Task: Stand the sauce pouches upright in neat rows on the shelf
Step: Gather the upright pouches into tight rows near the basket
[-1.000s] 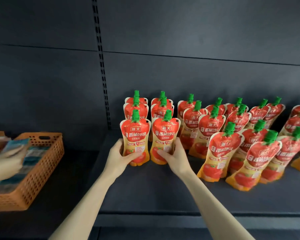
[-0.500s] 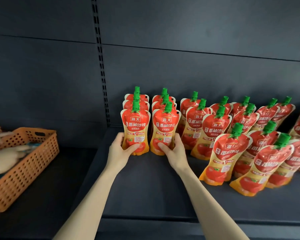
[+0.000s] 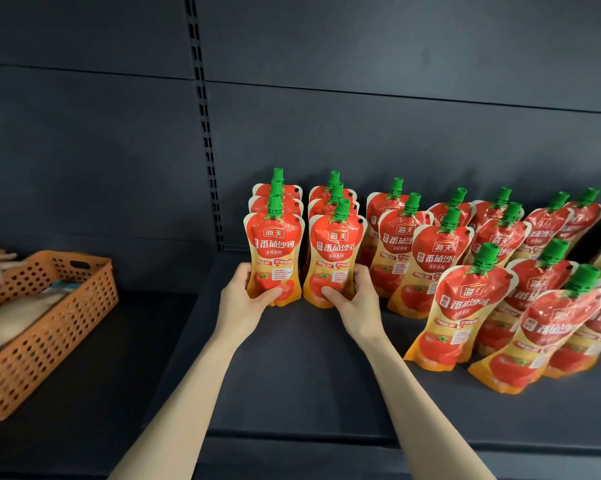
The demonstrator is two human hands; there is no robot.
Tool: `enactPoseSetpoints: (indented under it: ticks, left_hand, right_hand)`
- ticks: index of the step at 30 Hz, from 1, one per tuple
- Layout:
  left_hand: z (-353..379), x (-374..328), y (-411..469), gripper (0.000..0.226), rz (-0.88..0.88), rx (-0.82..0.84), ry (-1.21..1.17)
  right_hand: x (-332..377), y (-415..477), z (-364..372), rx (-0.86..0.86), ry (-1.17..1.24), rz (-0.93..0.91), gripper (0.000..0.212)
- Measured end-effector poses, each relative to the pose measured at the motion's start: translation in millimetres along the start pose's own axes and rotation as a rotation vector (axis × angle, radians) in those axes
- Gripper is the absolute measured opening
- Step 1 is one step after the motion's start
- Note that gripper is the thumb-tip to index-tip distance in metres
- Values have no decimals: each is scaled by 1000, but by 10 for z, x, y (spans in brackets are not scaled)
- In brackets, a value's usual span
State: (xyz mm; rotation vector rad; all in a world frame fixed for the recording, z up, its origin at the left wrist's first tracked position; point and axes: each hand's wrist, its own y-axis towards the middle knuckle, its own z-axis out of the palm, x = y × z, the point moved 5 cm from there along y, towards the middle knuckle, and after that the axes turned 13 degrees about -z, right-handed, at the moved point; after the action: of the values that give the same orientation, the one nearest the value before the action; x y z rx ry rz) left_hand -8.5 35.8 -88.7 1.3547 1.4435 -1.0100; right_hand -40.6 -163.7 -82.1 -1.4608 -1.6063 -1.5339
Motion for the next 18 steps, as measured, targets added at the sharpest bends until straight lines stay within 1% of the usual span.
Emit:
enactPoseSetpoints:
  ticks: [5, 10, 18]
  left_hand:
    - [0, 3, 4, 40, -1, 2, -2]
    - [5, 21, 19, 40, -11, 12, 0]
    - [2, 5, 2, 41, -7, 13, 12]
  right_hand:
    - [0, 6, 8, -1, -25, -2, 48]
    - [3, 3, 1, 1, -25, -17, 42]
    - [-6, 4, -14, -2, -17, 0, 42]
